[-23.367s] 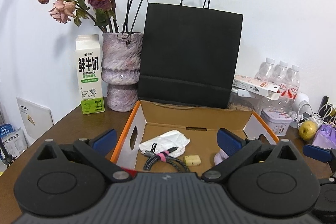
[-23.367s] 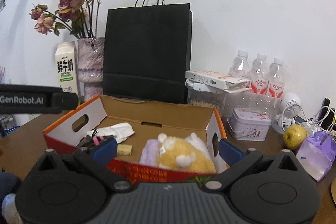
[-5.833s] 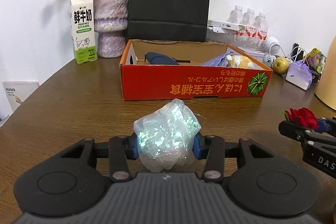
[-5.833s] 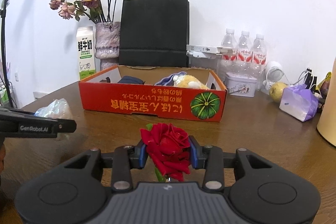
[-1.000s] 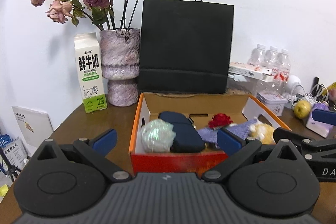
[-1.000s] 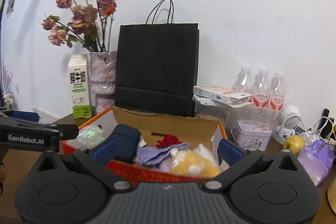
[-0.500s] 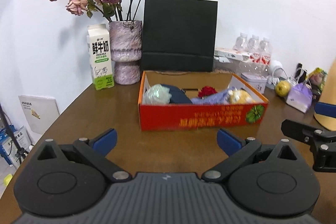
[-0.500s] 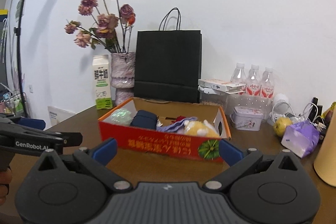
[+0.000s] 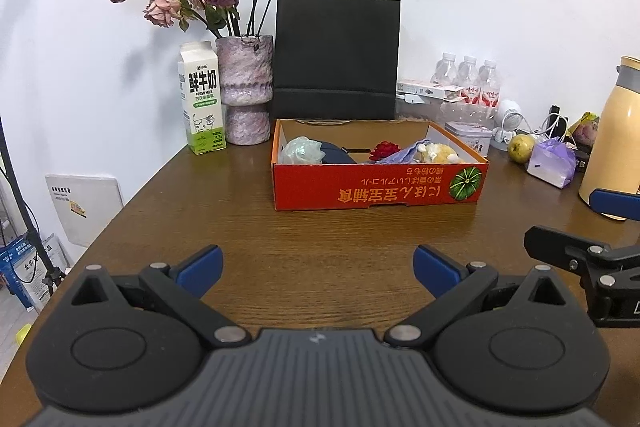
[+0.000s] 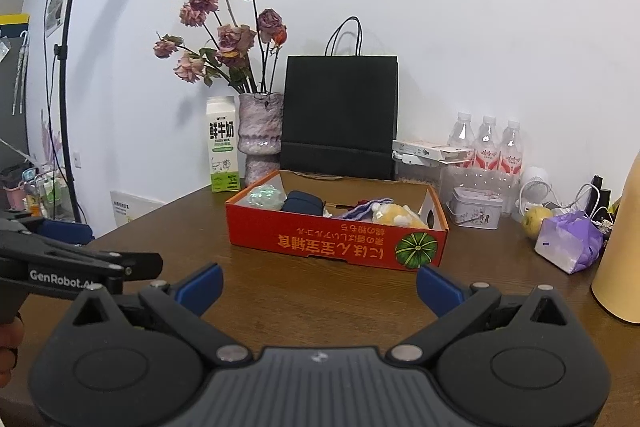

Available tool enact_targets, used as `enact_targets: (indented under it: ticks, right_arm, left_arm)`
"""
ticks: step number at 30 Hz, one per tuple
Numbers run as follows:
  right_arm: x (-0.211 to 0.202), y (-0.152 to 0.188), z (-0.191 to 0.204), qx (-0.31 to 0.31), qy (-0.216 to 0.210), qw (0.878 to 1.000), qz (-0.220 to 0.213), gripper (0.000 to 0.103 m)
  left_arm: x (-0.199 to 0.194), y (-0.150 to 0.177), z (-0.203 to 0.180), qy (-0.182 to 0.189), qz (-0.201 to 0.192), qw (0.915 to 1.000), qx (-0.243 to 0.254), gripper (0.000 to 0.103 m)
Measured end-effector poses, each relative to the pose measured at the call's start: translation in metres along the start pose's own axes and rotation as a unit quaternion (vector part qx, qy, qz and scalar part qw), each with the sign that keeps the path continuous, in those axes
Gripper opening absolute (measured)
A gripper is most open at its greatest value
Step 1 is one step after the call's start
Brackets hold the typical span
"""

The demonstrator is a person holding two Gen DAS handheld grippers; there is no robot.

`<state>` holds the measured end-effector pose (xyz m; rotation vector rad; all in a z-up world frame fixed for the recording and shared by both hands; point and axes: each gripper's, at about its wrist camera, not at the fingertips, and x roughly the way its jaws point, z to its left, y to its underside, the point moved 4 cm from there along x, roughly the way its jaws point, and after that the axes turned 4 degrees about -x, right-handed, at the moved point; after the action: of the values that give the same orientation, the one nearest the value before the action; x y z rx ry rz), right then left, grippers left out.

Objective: Organize objects

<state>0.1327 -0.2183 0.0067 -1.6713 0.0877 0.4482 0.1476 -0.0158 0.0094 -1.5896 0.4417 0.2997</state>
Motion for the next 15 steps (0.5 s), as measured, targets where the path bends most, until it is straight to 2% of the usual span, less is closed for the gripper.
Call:
enact_targets:
  ticks: [15]
  right_arm:
    - [-0.0052,-0.0004,0.0044,-0.003,0.000,1.000,-0.001,0.103]
  left_arm:
    - [-0.0060,0.0020,0.0019,0.000,0.000,1.0000,-0.002,0.103]
